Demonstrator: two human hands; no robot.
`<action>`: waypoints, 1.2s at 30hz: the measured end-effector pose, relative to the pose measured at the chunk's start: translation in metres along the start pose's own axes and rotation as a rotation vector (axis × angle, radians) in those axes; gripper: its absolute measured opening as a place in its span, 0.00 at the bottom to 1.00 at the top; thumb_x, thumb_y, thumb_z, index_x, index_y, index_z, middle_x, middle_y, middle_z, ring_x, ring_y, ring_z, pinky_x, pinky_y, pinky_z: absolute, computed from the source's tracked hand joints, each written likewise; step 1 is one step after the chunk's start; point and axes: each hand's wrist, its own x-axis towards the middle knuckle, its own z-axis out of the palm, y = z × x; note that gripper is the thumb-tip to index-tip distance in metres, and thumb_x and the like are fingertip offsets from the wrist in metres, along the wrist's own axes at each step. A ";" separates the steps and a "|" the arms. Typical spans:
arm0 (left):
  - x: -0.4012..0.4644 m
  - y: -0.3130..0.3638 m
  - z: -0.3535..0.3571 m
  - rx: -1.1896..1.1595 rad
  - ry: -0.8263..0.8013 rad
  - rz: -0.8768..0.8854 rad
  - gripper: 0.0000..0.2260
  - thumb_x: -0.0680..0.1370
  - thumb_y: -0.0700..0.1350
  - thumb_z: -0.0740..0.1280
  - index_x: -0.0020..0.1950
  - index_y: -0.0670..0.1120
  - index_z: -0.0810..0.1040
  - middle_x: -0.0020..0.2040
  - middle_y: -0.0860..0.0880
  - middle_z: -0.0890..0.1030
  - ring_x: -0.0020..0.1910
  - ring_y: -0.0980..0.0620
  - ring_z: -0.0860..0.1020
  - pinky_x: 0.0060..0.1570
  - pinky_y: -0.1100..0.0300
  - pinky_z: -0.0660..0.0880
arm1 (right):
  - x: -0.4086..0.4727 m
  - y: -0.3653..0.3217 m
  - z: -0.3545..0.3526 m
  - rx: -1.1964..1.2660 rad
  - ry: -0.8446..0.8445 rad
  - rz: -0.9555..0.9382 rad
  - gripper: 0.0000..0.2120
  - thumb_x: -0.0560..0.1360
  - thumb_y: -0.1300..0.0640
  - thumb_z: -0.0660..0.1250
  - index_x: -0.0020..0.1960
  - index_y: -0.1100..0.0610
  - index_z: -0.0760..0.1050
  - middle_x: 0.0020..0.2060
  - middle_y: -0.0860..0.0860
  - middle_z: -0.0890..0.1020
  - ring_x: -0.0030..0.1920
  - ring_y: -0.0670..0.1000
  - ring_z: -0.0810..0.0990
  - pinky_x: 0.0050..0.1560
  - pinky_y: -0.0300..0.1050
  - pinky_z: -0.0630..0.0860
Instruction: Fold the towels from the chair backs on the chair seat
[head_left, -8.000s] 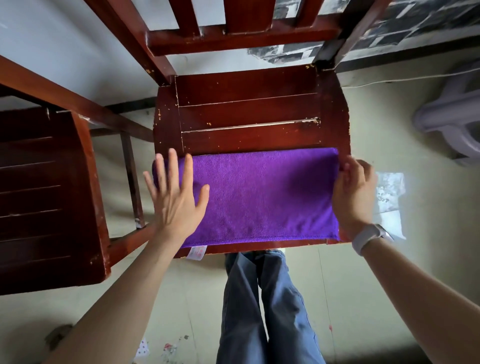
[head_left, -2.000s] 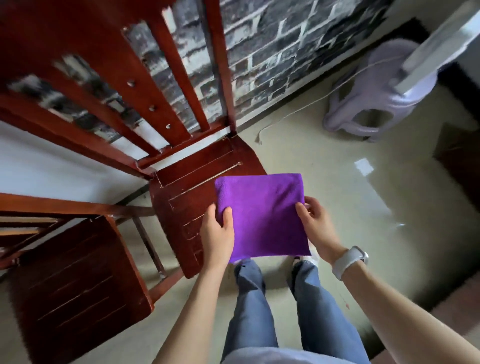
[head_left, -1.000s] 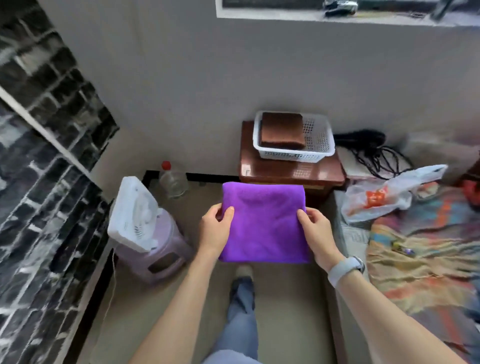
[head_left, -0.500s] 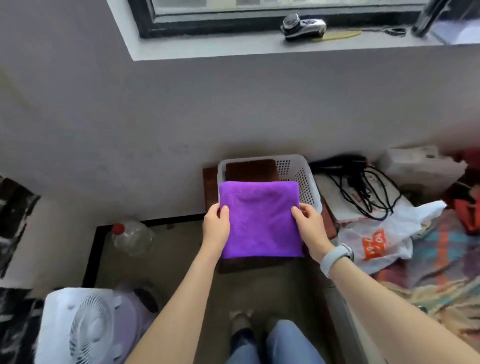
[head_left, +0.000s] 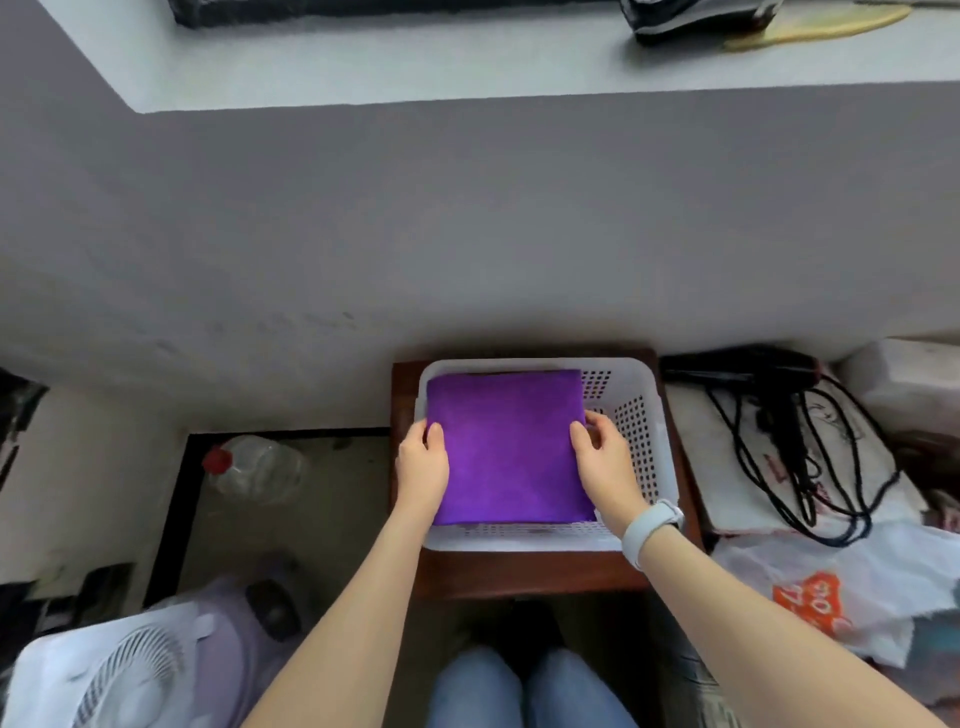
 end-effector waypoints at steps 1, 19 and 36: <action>0.002 -0.002 0.002 0.018 0.004 -0.004 0.16 0.81 0.46 0.53 0.66 0.41 0.70 0.59 0.42 0.76 0.55 0.47 0.74 0.52 0.57 0.72 | 0.005 0.002 0.001 -0.034 0.010 -0.009 0.16 0.80 0.53 0.55 0.66 0.55 0.66 0.58 0.52 0.75 0.57 0.51 0.75 0.57 0.49 0.75; 0.038 -0.023 0.035 0.933 -0.079 0.610 0.26 0.78 0.53 0.46 0.74 0.44 0.52 0.75 0.43 0.57 0.73 0.47 0.45 0.70 0.48 0.45 | 0.050 0.036 0.040 -1.247 0.029 -0.592 0.26 0.75 0.47 0.51 0.72 0.52 0.59 0.70 0.62 0.65 0.71 0.63 0.61 0.70 0.58 0.53; 0.012 0.067 -0.007 0.956 -0.135 0.649 0.21 0.79 0.48 0.55 0.72 0.46 0.60 0.73 0.46 0.62 0.73 0.48 0.58 0.71 0.52 0.58 | 0.019 -0.067 0.008 -0.880 -0.126 -0.433 0.18 0.79 0.55 0.54 0.67 0.57 0.68 0.67 0.57 0.70 0.68 0.56 0.67 0.67 0.48 0.64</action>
